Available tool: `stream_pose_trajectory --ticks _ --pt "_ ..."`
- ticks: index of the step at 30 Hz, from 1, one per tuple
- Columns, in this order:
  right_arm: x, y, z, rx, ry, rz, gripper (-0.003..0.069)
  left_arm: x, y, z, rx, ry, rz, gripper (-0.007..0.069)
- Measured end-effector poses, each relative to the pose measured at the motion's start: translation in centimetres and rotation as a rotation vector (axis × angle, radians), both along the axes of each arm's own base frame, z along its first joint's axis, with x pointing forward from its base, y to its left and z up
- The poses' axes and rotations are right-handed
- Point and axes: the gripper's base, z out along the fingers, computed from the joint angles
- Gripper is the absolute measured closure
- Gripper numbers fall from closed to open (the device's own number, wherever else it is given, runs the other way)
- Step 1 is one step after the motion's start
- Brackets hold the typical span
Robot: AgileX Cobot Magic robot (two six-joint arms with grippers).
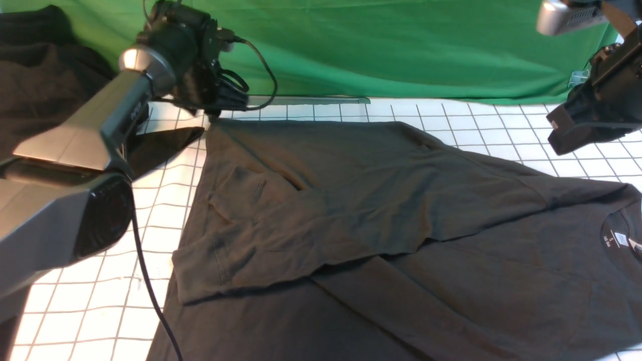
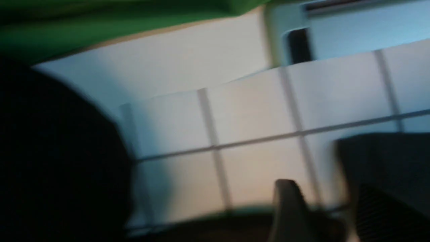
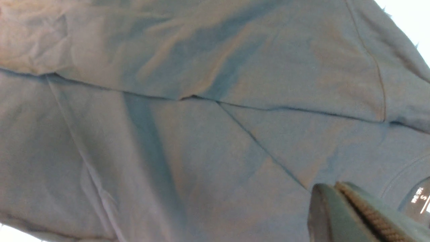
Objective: Fold a long-sleeved shirt over a white checkered tablecloth.
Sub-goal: 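Grasp the near edge of the shirt at its hem and shoulder corners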
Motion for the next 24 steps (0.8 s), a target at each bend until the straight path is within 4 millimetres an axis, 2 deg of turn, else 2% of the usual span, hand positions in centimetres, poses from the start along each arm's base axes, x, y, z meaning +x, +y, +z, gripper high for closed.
stream_pose_trajectory --ticks 3,6,7,9,10,11,12,14,15,16,18,19,20,21,24 --pt "-0.1 0.0 -0.1 -0.004 0.017 0.003 0.0652 -1.2 0.7 3.6 0.001 -0.009 0.039 0.0199" --pt "-0.3 0.0 0.0 -0.003 0.025 0.005 0.0650 -3.2 0.5 8.7 -0.074 -0.054 0.002 0.0200" --pt "-0.4 0.0 0.0 0.000 0.025 0.004 0.0649 -4.4 0.2 11.0 -0.126 -0.069 -0.029 0.0255" --pt "-0.5 0.0 0.2 0.003 0.020 0.003 0.0648 -5.9 -0.1 13.0 -0.173 -0.074 -0.056 0.0344" --pt "-0.7 -0.1 0.4 0.004 0.014 0.003 0.0648 -7.4 -0.6 14.0 -0.206 -0.053 -0.072 0.0456" --pt "-0.7 -0.1 0.4 0.004 0.015 0.003 0.0648 -8.0 -0.6 15.1 -0.213 -0.075 -0.078 0.0456" --pt "-1.1 -0.2 0.5 0.003 0.013 0.005 0.0648 -10.2 -1.0 15.4 -0.233 -0.020 -0.093 0.0561" --pt "-2.0 -0.3 0.4 0.003 0.016 0.006 0.0648 -13.5 -1.3 14.9 -0.240 0.066 -0.104 0.0608" --pt "-2.1 -0.4 0.5 0.004 0.013 0.006 0.0648 -13.6 -1.4 14.2 -0.238 0.089 -0.103 0.0611" --pt "-2.8 -0.5 0.2 0.002 0.026 0.006 0.0648 -17.0 -1.5 13.5 -0.234 0.163 -0.099 0.0624" --pt "-3.4 -0.6 -0.2 0.004 0.040 0.006 0.0648 -20.3 -1.6 11.7 -0.225 0.257 -0.085 0.0630" --pt "-3.9 -0.6 -0.6 0.011 0.057 0.007 0.0648 -22.9 -1.6 10.2 -0.220 0.327 -0.074 0.0631" --pt "-4.0 -0.6 -0.8 0.012 0.065 0.007 0.0648 -23.3 -1.6 9.9 -0.222 0.335 -0.067 0.0631" --pt "-4.4 -0.5 -1.6 0.016 0.095 0.013 0.0648 -26.4 -1.6 7.8 -0.222 0.403 -0.053 0.0631" --pt "-5.2 0.2 -3.3 0.000 0.152 0.065 0.0648 -30.9 -1.4 3.9 -0.208 0.492 -0.059 0.0624"
